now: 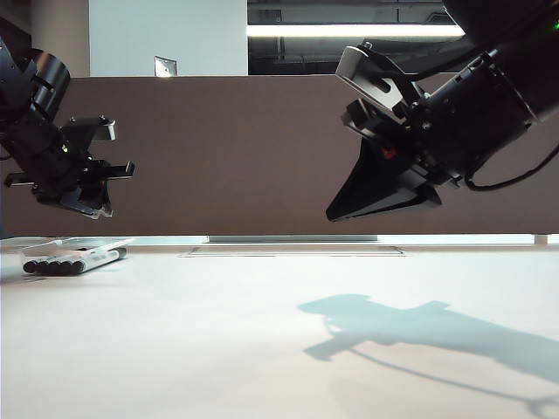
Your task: Pick up the black marker on the right and put it into the packaging box on the left, making sure the marker fit the shape of the box's grooves.
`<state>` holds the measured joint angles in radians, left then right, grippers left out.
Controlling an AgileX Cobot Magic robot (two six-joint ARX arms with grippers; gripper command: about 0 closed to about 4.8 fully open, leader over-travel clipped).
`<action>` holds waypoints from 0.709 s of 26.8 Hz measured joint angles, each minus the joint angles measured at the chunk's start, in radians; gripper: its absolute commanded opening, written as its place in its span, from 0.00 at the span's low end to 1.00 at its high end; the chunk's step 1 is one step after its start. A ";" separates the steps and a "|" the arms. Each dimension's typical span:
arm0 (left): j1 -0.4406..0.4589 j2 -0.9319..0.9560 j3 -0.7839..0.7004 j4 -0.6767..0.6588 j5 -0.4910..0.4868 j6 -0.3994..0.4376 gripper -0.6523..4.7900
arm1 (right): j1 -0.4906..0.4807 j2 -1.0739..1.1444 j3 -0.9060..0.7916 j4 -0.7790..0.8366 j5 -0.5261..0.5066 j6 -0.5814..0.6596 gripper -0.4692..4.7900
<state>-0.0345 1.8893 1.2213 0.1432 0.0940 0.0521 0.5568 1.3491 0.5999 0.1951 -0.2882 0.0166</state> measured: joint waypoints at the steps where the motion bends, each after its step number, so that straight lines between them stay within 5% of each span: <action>1: 0.000 0.000 0.000 0.002 0.000 0.000 0.17 | 0.000 0.000 0.000 0.001 0.000 0.000 0.08; 2: 0.000 0.000 0.001 0.003 0.000 0.000 0.11 | 0.000 0.000 0.000 0.001 0.000 0.000 0.08; 19: 0.000 -0.206 -0.068 -0.134 0.000 -0.050 0.11 | -0.018 -0.230 0.000 -0.080 0.158 0.034 0.08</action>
<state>-0.0345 1.6833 1.1530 0.0093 0.0937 0.0021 0.5388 1.1194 0.5995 0.1146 -0.1307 0.0505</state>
